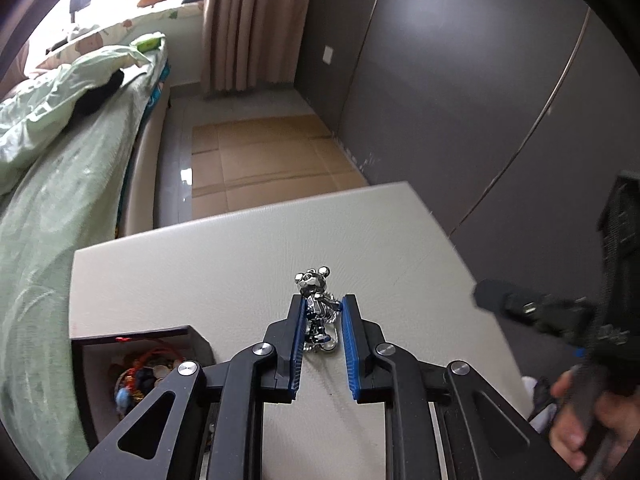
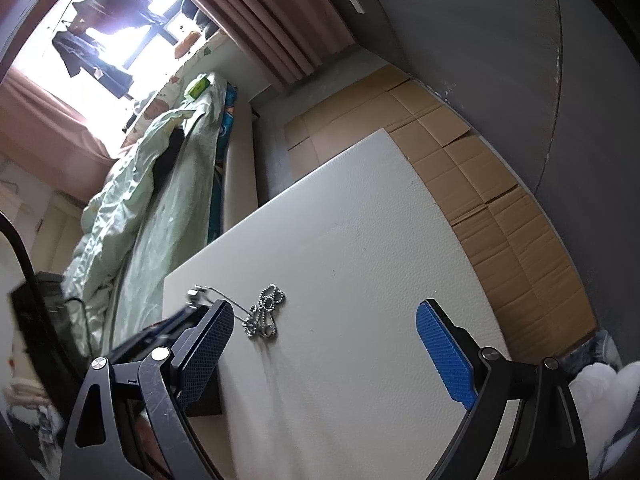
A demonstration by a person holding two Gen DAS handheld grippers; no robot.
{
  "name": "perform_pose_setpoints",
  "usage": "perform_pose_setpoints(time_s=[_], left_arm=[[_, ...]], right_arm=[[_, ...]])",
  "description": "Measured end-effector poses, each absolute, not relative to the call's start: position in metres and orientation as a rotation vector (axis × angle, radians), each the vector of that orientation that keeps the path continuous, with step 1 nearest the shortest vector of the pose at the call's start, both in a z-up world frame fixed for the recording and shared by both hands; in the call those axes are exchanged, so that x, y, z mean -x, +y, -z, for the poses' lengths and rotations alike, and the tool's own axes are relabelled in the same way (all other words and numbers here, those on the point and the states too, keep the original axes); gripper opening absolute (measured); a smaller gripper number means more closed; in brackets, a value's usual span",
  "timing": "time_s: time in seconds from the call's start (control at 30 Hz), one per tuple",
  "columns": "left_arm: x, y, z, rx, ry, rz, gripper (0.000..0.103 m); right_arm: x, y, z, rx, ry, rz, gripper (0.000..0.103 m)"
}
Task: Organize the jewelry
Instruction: 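Lift the bear pendant chain with the left tool while the right tool grasps the small ring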
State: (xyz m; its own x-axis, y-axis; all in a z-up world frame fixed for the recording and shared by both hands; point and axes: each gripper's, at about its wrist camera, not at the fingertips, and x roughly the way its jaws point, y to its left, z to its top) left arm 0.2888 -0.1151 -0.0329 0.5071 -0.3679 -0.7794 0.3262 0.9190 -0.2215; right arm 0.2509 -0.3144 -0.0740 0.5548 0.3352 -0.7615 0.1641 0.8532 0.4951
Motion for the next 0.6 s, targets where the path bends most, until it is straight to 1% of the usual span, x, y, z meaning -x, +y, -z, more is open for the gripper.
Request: perform_pose_setpoints(time_s=[0.27, 0.33, 0.47, 0.6], left_arm=[[-0.279, -0.094, 0.001, 0.109, 0.872, 0.432, 0.018], [-0.275, -0.087, -0.008, 0.13, 0.848, 0.435, 0.018], [-0.265, -0.075, -0.027, 0.164, 0.794, 0.447, 0.018], [-0.256, -0.067, -0.051, 0.183, 0.729, 0.46, 0.018]], right_arm=[[-0.256, -0.291, 0.077, -0.491, 1.016, -0.152, 0.092], [-0.257, -0.282, 0.079, -0.458, 1.025, -0.17, 0.088], [-0.262, -0.258, 0.084, -0.387, 1.056, -0.218, 0.077], [-0.263, -0.248, 0.088, -0.361, 1.07, -0.222, 0.075]])
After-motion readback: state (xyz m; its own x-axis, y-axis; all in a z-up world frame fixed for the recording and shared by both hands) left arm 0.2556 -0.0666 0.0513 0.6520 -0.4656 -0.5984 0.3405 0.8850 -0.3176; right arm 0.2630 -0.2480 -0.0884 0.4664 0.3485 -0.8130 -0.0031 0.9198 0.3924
